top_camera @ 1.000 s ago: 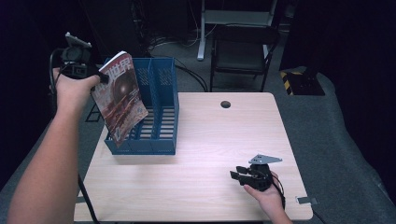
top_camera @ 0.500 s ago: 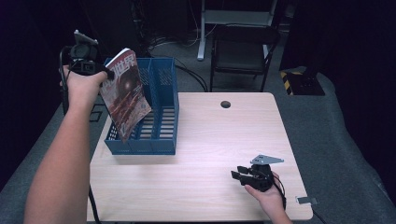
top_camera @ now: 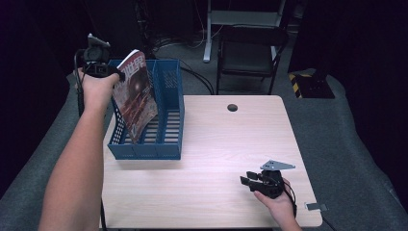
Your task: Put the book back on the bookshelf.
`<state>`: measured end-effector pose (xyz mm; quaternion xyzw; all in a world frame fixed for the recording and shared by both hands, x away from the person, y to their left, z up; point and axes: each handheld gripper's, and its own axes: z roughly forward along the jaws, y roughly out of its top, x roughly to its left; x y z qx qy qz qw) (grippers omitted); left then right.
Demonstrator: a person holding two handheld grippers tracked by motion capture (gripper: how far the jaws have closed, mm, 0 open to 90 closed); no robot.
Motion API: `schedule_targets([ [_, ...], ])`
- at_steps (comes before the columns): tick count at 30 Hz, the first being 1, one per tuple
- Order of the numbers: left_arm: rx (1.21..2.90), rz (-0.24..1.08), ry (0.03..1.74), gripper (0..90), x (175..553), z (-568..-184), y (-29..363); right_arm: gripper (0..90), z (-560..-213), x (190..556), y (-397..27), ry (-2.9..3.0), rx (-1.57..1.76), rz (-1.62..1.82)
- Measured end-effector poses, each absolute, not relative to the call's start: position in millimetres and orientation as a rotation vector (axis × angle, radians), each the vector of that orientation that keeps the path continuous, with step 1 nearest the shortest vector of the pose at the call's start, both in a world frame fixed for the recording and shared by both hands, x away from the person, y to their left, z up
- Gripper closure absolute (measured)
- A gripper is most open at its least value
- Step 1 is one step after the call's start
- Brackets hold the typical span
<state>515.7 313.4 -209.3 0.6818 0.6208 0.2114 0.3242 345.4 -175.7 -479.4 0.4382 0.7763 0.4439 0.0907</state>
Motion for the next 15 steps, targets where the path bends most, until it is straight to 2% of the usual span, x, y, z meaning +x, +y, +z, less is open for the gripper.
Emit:
schedule_targets([
  [15, 1.777, 0.571, 1.624, 84.0, 529.6, -238.6, 308.4, 59.9, -479.3, 345.3, -177.2, 2.311, 1.306, 1.315],
])
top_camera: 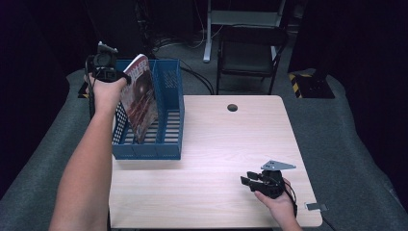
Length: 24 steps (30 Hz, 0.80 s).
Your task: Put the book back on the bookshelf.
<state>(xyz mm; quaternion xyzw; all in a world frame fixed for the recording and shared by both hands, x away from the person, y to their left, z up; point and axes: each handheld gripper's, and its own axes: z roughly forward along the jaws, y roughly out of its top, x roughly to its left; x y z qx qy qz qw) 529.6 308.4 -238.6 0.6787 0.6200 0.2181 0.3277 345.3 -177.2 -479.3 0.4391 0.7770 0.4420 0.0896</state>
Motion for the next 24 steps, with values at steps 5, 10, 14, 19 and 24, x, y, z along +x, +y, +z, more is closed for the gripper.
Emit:
schedule_targets([
  [5, 1.784, 0.579, 1.627, 84.0, 529.1, -250.8, 308.3, 59.9, -479.5, 346.1, -176.1, 2.315, 1.29, 1.318],
  [10, 1.8, 0.562, 1.63, 84.0, 529.5, -264.8, 307.9, 60.0, -479.3, 346.5, -174.5, 2.319, 1.285, 1.312],
  [14, 1.807, 0.553, 1.628, 84.0, 530.4, -272.6, 308.3, 60.0, -479.4, 346.8, -172.7, 2.324, 1.286, 1.312],
  [19, 1.804, 0.555, 1.63, 84.0, 531.2, -278.5, 308.4, 59.9, -479.5, 347.4, -172.6, 2.329, 1.28, 1.309],
  [24, 1.802, 0.559, 1.633, 84.0, 531.4, -282.8, 308.8, 59.9, -479.6, 347.3, -172.8, 2.33, 1.277, 1.309],
])
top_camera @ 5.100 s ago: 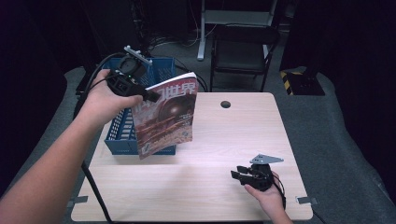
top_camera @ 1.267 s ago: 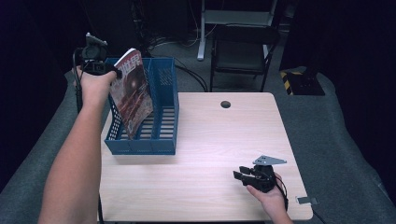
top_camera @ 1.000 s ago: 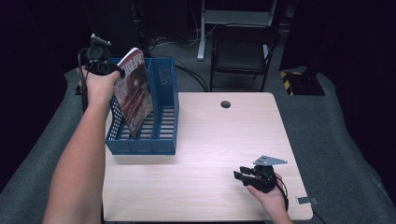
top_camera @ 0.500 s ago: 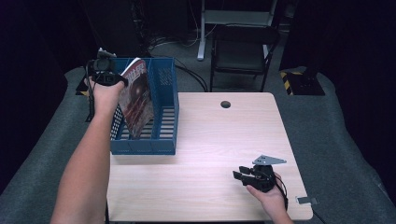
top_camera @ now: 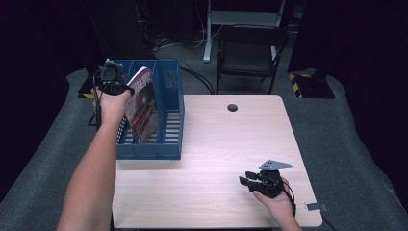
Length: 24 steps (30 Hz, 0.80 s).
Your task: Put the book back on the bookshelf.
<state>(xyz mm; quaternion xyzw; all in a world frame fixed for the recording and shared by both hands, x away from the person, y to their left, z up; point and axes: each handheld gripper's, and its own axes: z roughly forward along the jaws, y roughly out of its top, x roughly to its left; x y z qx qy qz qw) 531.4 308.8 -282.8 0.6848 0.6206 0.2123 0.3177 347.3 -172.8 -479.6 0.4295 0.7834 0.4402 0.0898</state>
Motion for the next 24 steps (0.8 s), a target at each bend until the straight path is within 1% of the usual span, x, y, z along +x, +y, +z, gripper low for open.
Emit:
schedule_targets([
  [14, 1.841, 0.567, 1.623, 83.8, 529.9, -283.4, 306.5, 60.0, -479.1, 346.5, -172.9, 2.328, 1.283, 1.308],
  [24, 1.847, 0.531, 1.649, 83.6, 521.0, -289.4, 321.8, 59.9, -479.4, 347.2, -171.9, 2.333, 1.271, 1.306],
])
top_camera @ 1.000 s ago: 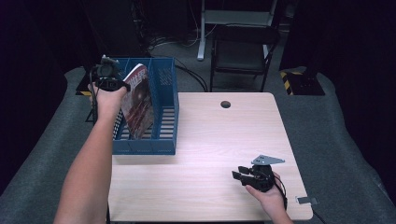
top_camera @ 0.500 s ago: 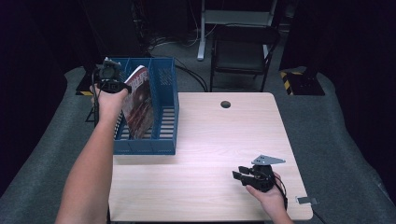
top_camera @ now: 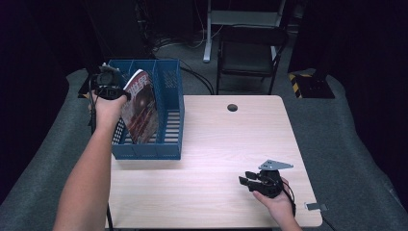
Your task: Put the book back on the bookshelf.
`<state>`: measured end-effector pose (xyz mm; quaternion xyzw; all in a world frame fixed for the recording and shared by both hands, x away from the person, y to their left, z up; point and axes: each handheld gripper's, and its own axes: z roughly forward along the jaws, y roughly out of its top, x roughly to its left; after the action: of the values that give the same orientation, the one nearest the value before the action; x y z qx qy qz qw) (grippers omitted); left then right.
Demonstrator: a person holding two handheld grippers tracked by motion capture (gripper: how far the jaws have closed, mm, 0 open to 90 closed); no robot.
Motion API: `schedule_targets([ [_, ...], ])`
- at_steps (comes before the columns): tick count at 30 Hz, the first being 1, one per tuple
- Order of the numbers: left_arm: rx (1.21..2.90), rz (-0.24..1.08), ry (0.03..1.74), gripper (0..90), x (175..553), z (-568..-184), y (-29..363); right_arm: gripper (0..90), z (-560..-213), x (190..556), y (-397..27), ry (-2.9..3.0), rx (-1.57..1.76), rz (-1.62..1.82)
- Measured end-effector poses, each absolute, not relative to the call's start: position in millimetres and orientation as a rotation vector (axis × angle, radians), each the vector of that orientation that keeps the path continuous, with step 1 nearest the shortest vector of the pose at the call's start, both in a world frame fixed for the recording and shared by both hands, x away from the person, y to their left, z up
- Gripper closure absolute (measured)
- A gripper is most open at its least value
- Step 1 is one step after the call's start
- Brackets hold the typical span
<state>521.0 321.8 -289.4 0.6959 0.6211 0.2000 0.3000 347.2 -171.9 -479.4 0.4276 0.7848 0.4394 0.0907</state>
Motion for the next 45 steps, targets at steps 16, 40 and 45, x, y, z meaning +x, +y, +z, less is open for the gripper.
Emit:
schedule_targets([
  [16, 1.87, 0.494, 1.642, 81.1, 511.0, -293.4, 337.3, 59.9, -480.0, 348.1, -168.4, 2.345, 1.276, 1.303],
  [40, 1.895, 0.448, 1.614, 77.2, 492.9, -285.2, 343.2, 59.4, -480.7, 348.8, -168.9, 2.342, 1.283, 1.303],
  [45, 1.907, 0.442, 1.607, 77.2, 490.1, -283.2, 345.9, 59.3, -480.7, 348.8, -168.2, 2.341, 1.291, 1.305],
])
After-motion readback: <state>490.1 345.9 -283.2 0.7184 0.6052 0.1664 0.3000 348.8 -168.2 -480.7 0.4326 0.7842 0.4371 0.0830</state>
